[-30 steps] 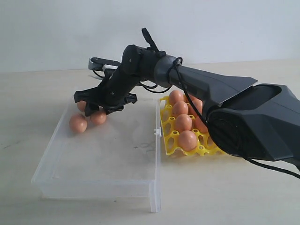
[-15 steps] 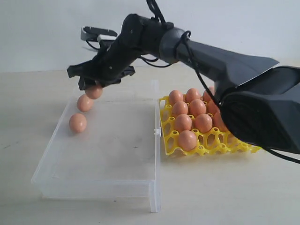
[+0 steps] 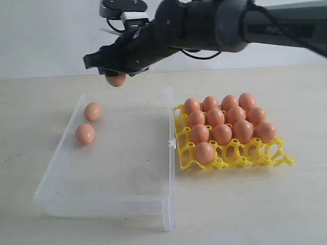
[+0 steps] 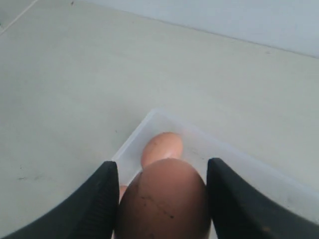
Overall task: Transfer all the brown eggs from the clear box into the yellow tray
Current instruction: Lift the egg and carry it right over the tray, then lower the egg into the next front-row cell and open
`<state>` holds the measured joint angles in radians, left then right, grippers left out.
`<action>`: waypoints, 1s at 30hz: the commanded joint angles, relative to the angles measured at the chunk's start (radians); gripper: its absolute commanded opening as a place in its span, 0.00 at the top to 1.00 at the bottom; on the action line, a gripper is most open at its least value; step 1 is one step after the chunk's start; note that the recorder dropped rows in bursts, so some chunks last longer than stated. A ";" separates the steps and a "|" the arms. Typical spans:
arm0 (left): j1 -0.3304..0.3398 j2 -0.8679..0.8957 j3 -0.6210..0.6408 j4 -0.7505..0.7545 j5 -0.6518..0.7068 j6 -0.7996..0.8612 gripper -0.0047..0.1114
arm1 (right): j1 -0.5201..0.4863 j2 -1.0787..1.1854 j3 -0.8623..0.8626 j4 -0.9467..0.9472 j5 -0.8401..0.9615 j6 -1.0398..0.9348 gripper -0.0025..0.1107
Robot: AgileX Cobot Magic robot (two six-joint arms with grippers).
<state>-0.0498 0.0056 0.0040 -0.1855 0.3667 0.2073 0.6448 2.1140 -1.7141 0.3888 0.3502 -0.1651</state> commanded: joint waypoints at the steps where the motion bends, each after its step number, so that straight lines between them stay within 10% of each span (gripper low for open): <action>1: 0.001 -0.006 -0.004 -0.001 -0.010 -0.002 0.96 | -0.001 -0.205 0.332 -0.005 -0.276 -0.019 0.98; 12: 0.001 -0.006 -0.004 -0.001 -0.010 -0.002 0.96 | -0.106 -0.506 0.995 0.087 -0.648 -0.097 0.98; 30: 0.001 -0.006 -0.004 -0.001 -0.010 -0.002 0.96 | -0.164 -0.439 1.040 0.079 -0.595 -0.107 0.98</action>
<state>-0.0498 0.0056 0.0040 -0.1855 0.3667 0.2073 0.4851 1.6732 -0.6795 0.4769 -0.2261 -0.2440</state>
